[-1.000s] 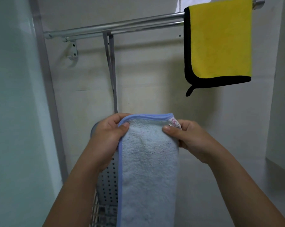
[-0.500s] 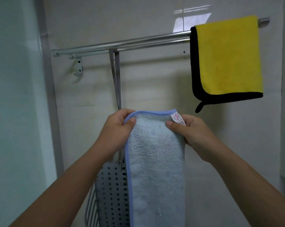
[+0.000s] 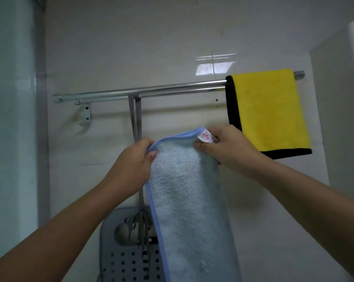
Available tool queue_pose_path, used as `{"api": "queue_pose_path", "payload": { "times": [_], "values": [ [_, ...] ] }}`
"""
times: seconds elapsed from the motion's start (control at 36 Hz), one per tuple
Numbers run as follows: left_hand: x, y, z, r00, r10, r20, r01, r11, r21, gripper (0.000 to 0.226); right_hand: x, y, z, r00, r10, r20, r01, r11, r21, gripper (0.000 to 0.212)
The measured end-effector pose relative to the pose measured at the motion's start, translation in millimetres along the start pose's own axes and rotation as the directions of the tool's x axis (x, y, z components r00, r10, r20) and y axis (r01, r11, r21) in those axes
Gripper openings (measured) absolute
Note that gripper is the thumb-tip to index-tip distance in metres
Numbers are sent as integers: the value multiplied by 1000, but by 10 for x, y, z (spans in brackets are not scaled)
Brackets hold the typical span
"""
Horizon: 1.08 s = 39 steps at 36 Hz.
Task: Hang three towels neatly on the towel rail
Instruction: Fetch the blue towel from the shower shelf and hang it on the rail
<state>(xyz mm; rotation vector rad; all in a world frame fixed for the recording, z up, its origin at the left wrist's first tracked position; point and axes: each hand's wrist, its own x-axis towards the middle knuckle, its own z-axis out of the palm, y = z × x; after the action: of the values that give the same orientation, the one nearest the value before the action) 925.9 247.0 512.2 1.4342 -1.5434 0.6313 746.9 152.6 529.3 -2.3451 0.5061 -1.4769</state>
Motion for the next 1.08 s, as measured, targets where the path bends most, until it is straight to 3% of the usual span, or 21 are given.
{"api": "queue_pose_path", "payload": {
  "times": [0.19, 0.31, 0.47, 0.56, 0.61, 0.69, 0.75, 0.89, 1.08],
  "values": [
    [170, -70, -150, 997, 50, -50, -44, 992, 121, 17, 135, -117, -32, 999, 34, 1, -34, 994, -103, 22],
    [282, -62, -214, 995, 79, -68, -62, 973, 223, 26, 211, -139, -57, 992, -54, -115, 13, 945, -327, 44],
    [456, -13, -298, 988, 127, -86, -84, 916, 392, 33, 398, -190, -89, 982, -114, -149, 36, 893, -448, 42],
    [552, -13, -331, 995, 78, -67, -54, 952, 303, 26, 502, -168, -113, 976, -136, -168, 52, 900, -432, 36],
    [613, -23, -315, 997, 40, -71, -31, 992, 119, 24, 566, -149, -134, 978, -123, -169, 55, 931, -360, 36],
    [732, -25, -261, 996, -53, -75, 38, 981, -190, 21, 656, -137, -143, 983, -70, -167, 44, 987, -156, 38],
    [818, -10, -229, 991, -117, -57, 94, 947, -307, 21, 721, -149, -151, 989, -18, -144, 19, 1000, 7, 31],
    [1018, 48, -228, 984, -171, -43, 146, 929, -339, 24, 873, -207, -209, 996, 19, -82, -1, 977, 212, 27],
    [1318, 134, -320, 976, -197, -90, 151, 919, -365, 27, 1142, -204, -258, 974, -58, -221, 110, 967, 232, 30]
  ]
}}
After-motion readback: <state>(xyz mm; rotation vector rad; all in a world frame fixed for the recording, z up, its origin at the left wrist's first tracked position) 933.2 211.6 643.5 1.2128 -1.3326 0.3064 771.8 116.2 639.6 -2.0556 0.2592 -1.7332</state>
